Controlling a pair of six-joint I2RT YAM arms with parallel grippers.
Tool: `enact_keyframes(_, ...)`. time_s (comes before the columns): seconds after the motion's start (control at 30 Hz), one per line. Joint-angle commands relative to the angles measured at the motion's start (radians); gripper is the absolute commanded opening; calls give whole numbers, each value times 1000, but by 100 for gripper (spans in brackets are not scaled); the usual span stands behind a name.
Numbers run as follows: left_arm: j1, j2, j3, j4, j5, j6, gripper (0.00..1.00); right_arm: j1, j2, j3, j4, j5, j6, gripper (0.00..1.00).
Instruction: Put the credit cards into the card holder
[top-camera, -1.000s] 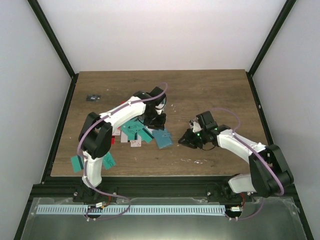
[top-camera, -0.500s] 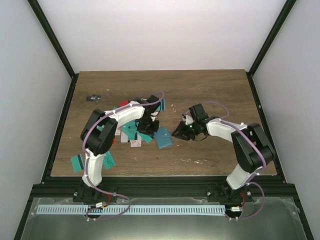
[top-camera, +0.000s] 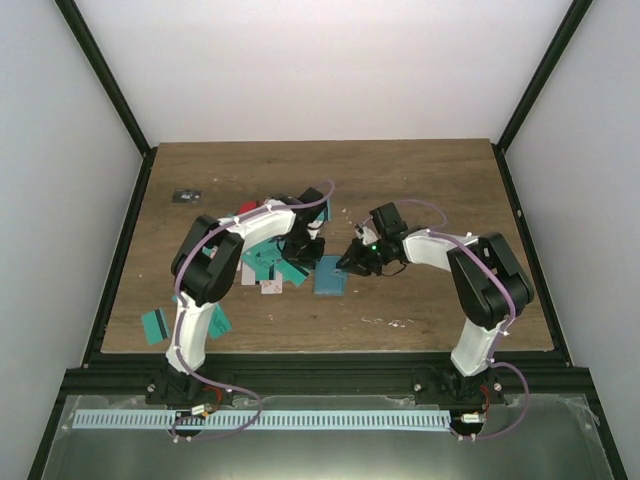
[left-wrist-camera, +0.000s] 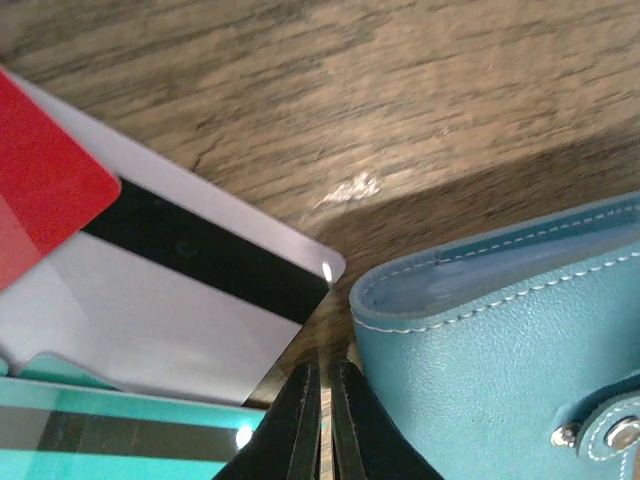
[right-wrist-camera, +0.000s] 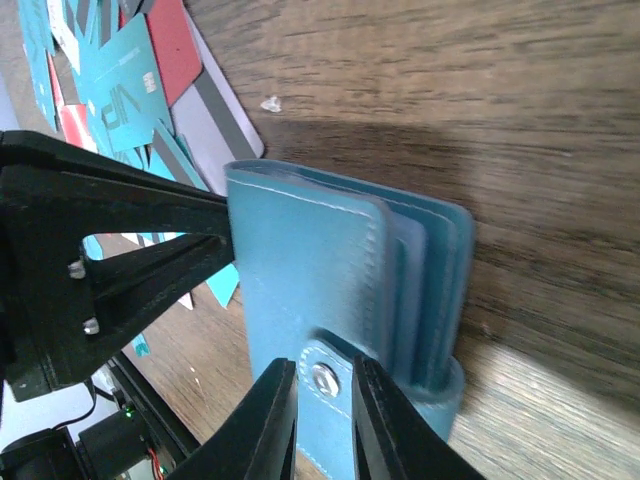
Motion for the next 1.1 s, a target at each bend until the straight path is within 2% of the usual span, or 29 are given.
enact_keyframes(0.0,-10,30,42,-17,14,0,7,25,23,41,22,-26,11,18)
enact_keyframes(0.5,-44,8,16,-32,-23,-87,8,36,3,-15,123,-42,91,18)
enact_keyframes(0.77,-40,-45,24,-44,-99,-102,19,34,-67,88,41,-9,25,20)
enact_keyframes(0.87,-33,-79,49,-68,-128,-101,24,30,-105,164,-21,13,-17,30)
enact_keyframes(1.07,-8,-199,95,-103,-195,-101,36,-16,-221,264,-141,84,-92,62)
